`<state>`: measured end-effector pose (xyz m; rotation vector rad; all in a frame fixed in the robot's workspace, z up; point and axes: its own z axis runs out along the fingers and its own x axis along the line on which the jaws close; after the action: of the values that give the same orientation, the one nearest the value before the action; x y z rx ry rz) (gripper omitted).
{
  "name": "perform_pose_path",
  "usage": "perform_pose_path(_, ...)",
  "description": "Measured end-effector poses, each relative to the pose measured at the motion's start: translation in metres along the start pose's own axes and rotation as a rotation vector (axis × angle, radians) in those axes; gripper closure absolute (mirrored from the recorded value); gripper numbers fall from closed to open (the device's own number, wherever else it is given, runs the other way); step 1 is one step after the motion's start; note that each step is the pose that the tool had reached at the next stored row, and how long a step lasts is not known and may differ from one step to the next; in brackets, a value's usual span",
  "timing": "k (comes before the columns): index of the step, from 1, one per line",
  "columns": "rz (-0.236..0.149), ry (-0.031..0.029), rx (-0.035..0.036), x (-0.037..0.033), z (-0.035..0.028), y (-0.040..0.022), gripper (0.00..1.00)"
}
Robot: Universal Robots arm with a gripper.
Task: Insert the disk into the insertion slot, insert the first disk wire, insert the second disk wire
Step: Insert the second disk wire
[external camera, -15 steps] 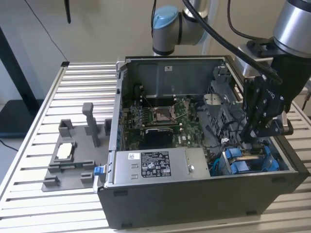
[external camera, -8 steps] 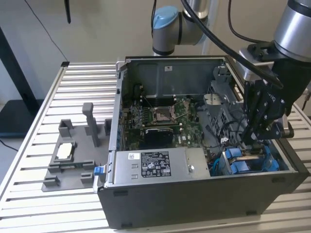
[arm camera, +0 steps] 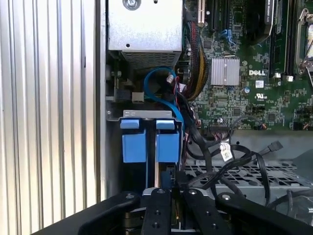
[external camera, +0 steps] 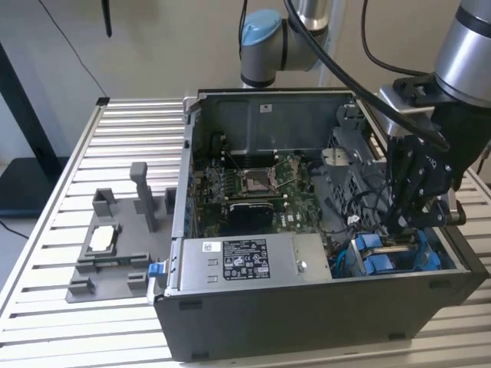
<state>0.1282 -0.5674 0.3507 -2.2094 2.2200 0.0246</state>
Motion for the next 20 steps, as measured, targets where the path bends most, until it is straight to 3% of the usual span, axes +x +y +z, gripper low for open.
perform_pose_path(20,0.017,-0.0005,0.0118,-0.0001,0.0039,-0.0009,0.84)
